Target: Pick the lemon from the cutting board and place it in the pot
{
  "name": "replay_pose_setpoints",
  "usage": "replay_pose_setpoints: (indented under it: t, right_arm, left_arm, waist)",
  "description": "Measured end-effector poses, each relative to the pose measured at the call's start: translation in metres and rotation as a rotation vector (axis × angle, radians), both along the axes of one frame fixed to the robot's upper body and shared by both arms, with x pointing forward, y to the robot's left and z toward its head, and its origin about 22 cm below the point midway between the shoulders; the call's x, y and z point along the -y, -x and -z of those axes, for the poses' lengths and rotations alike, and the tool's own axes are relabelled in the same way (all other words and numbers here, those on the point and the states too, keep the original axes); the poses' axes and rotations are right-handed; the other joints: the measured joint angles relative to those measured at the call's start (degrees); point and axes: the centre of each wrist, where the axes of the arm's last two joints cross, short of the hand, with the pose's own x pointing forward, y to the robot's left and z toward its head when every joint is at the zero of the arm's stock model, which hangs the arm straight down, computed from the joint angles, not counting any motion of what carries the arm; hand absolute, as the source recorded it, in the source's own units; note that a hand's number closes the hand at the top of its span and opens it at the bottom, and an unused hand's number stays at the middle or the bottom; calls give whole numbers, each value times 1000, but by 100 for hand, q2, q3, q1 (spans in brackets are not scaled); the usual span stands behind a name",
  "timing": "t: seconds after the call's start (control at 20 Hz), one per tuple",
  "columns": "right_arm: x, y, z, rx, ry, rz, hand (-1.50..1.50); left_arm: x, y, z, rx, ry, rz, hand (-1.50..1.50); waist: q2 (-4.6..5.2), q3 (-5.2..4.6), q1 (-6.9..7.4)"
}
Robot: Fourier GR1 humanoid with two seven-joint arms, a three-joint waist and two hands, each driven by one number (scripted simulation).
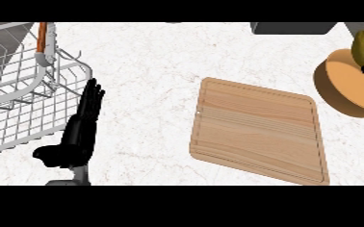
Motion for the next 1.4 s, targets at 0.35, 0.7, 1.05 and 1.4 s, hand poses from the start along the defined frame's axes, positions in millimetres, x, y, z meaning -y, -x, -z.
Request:
replay_pose_setpoints:
  t: [0.35, 0.7, 1.05, 1.4]
  right_arm:
    - [62, -30, 20, -83, -20, 4, 150]
    - [102, -54, 61, -226, -48, 18, 150]
    - [133, -60, 97, -414, -102, 158, -150]
    - [146, -59, 113, -329, -341, 22, -150]
  left_arm:
    - [1, -2, 3, 2, 4, 1, 0]
    - [5, -5, -1, 2, 4, 11, 0]
    - [7, -4, -5, 6, 9, 25, 0]
    - [3, -4, -9, 7, 7, 18, 0]
  waist:
    - [7, 0, 14]
    - [22, 3, 67]
    - [43, 8, 128]
    - [34, 17, 105]
